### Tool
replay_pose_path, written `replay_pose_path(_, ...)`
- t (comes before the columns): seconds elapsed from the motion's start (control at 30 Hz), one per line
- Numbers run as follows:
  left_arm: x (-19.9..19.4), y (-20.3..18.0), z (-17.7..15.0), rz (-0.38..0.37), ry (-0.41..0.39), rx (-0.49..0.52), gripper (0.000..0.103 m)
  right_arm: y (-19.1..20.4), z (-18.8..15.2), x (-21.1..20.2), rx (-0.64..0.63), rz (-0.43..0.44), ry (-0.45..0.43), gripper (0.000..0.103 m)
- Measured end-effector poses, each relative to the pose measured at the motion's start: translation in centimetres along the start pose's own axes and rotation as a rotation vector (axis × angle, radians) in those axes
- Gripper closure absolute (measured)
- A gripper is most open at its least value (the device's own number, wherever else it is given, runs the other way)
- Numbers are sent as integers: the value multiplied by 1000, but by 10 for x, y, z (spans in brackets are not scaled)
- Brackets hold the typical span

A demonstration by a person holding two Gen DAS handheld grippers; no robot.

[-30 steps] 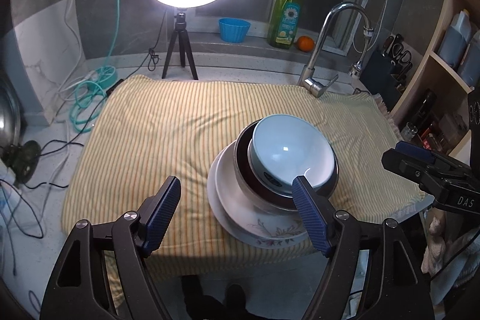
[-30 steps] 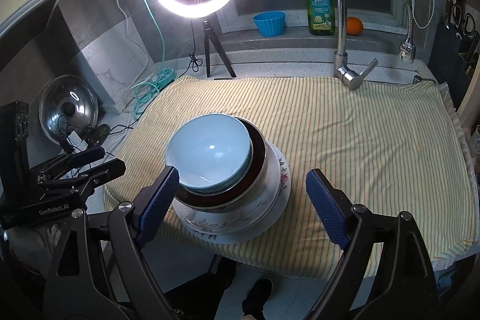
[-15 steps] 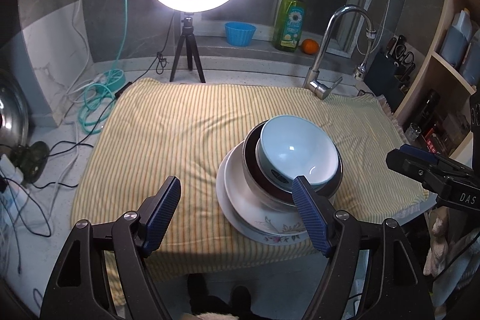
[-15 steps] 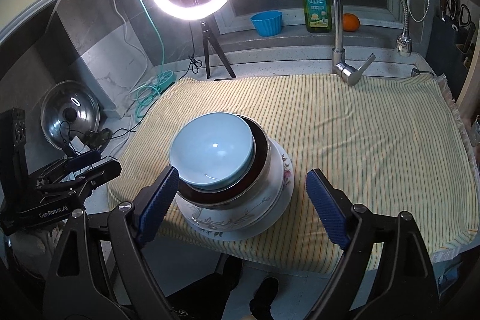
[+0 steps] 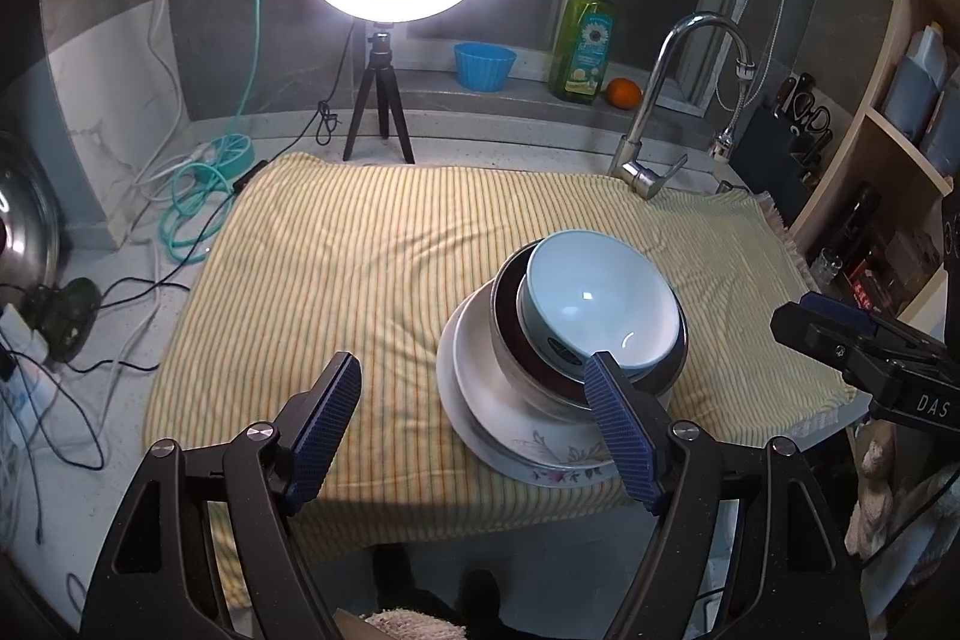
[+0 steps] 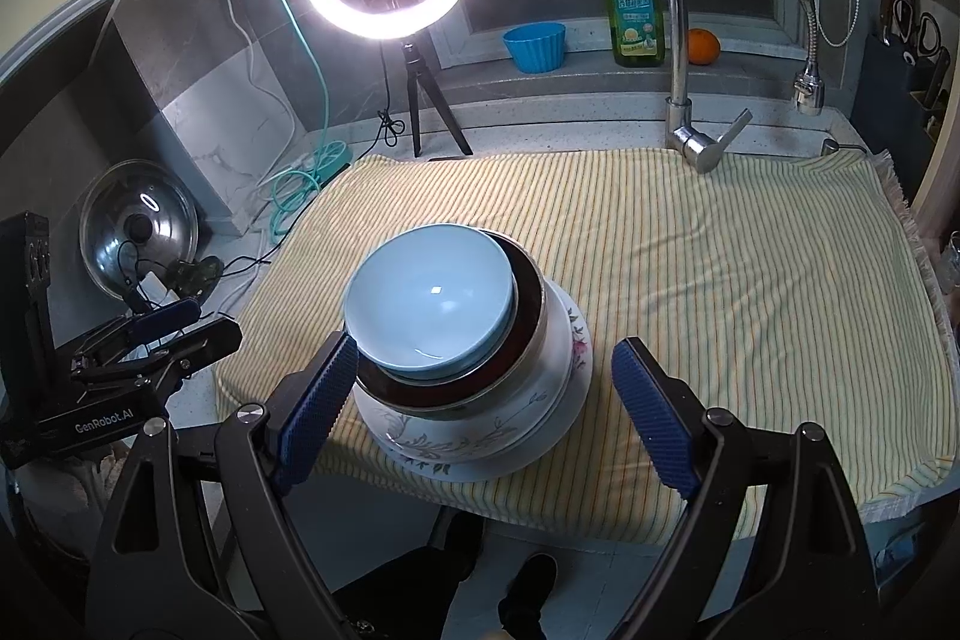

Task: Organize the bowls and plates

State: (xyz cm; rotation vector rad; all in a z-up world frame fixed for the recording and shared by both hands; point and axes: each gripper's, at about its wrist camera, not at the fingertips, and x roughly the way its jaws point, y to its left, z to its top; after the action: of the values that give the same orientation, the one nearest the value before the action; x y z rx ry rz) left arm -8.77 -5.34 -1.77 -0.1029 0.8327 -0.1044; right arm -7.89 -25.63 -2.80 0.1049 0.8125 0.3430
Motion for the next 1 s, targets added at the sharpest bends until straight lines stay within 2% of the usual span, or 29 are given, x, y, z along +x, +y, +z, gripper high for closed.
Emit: replay_pose_path(1.0,6,-1,5,14,-13,11,26,0,6,14,-2,5,28,14)
